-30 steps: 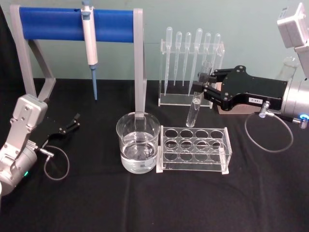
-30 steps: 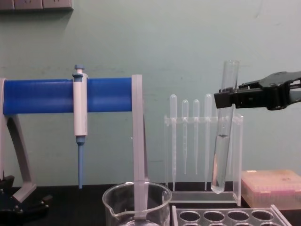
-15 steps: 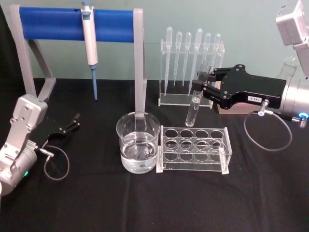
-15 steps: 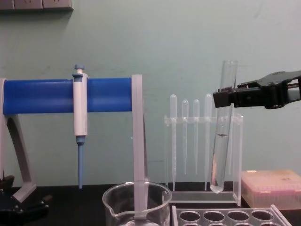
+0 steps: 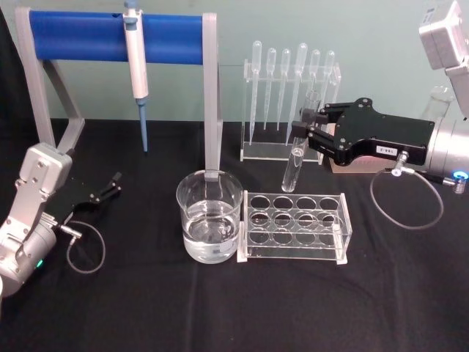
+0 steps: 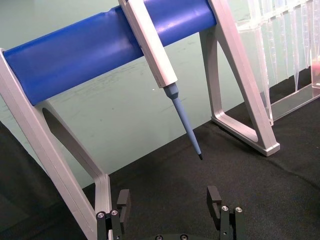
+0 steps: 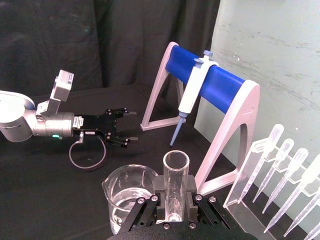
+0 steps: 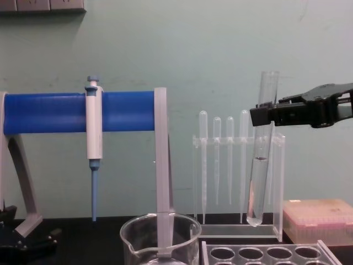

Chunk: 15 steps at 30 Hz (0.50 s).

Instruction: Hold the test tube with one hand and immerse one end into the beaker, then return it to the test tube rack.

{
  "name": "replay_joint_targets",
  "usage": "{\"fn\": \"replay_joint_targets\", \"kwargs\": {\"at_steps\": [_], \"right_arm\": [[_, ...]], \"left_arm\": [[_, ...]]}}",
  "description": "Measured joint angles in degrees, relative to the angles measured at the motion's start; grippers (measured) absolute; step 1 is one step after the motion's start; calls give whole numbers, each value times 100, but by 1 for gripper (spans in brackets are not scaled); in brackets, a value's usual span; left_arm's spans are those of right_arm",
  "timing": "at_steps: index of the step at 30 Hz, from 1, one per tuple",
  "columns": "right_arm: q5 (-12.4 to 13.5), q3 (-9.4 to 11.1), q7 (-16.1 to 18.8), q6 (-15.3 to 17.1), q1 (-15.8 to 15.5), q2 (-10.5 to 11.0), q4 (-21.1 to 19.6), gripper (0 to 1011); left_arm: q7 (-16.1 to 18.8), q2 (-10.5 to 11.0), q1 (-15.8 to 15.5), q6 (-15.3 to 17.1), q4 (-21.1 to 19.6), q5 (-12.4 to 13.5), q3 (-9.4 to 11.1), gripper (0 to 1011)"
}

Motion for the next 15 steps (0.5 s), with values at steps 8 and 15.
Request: {"fn": "replay_joint_targets", "kwargs": {"at_steps": [8, 15], "right_arm": [[-4, 4, 2, -3, -4, -2, 0, 231], [-6, 7, 3, -7, -6, -2, 0, 233]], "left_arm": [[0, 0, 0, 0, 0, 0, 0, 1000], [0, 0, 0, 0, 0, 0, 0, 1000]]}}
